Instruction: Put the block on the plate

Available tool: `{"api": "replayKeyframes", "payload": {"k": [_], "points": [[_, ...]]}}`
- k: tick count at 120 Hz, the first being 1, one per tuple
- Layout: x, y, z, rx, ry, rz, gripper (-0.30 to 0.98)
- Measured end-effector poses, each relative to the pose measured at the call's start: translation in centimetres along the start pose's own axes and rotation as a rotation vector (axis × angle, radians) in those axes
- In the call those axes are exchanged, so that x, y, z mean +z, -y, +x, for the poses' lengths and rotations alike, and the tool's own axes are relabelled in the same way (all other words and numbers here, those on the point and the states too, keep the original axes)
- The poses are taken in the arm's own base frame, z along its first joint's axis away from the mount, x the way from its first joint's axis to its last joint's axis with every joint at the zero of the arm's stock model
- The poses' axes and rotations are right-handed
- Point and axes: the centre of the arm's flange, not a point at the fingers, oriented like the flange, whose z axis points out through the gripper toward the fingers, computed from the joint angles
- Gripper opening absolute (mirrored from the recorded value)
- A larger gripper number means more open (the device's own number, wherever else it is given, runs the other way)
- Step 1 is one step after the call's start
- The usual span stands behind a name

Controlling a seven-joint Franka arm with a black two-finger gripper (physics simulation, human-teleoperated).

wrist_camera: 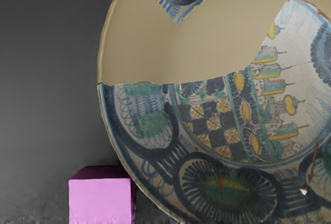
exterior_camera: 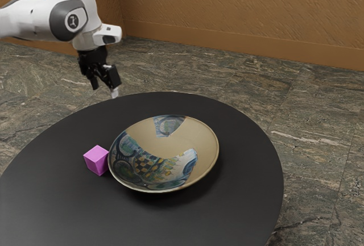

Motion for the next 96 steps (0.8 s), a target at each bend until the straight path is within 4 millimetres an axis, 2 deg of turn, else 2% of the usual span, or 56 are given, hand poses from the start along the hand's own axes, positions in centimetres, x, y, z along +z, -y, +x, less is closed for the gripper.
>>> {"api": "replayKeyframes", "payload": {"k": [20,57,96], "points": [[1.1,0.0,-1.1,-0.011,0.063,-0.019,0.69],[7.1,3.1,-4.2,-0.084,0.16,-0.037,0.69],[13.8,4.3,-6.6,-0.117,0.186,-0.028,0.69]]}}
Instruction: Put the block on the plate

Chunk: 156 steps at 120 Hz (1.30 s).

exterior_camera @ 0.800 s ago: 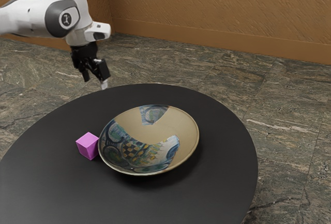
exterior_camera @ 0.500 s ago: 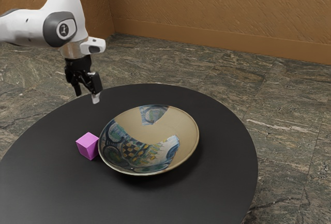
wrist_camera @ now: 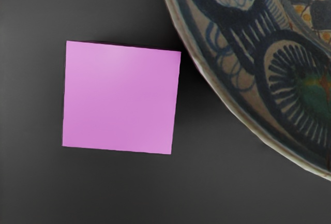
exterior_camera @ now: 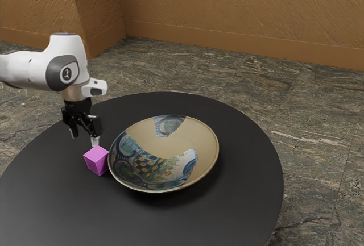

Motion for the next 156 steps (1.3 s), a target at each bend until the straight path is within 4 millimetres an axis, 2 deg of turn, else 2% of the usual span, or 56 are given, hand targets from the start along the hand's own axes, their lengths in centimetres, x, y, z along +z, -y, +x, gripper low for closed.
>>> {"api": "replayKeyframes", "payload": {"k": [18,47,78,92,156], "points": [[2.1,1.4,-0.4,-0.003,-0.018,0.044,0.69],[4.8,1.0,-0.2,0.019,-0.028,0.071,0.69],[7.2,1.8,-0.7,0.008,-0.058,0.078,0.69],[7.6,1.3,-0.5,0.019,-0.08,0.085,0.69],[9.4,2.0,0.6,0.007,-0.15,0.099,0.69]]}}
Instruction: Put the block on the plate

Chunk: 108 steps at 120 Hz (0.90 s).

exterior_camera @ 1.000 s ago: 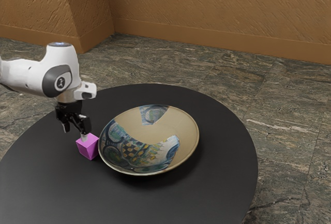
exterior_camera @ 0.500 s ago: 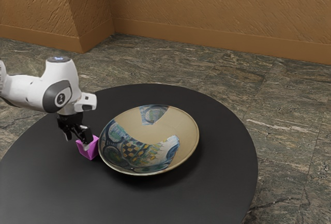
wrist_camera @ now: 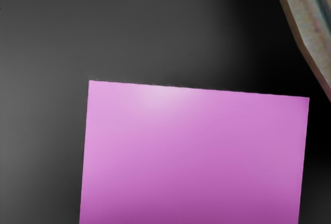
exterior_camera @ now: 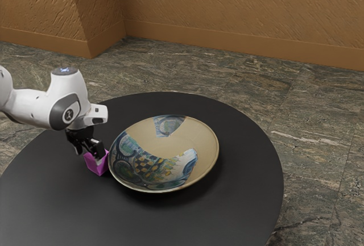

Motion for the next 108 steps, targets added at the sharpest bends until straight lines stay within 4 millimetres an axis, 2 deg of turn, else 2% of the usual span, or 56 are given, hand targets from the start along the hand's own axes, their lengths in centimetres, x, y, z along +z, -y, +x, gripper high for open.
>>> {"api": "replayKeyframes", "payload": {"k": [16,35,50,108], "points": [[0.63,-0.05,0.24,-0.003,-0.004,-0.001,0.68],[0.65,-0.04,0.4,-0.009,-0.013,0.001,0.54],[0.47,-0.25,0.64,-0.008,-0.021,0.004,0.47],[0.64,0.04,0.54,-0.045,-0.026,0.002,0.41]]}}
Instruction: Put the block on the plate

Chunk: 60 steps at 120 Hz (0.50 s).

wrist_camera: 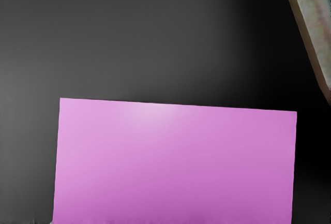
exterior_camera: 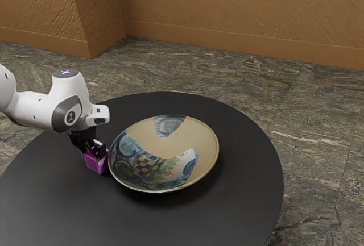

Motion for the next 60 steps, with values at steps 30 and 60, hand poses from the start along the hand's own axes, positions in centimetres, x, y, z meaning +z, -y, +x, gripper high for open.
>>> {"api": "replayKeyframes", "payload": {"k": [30,60], "points": [[-2.5,0.4,-0.3,-0.023,-0.021,0.007,0.36],[-6.3,1.5,-1.2,-0.068,-0.05,0.017,0.35]]}}
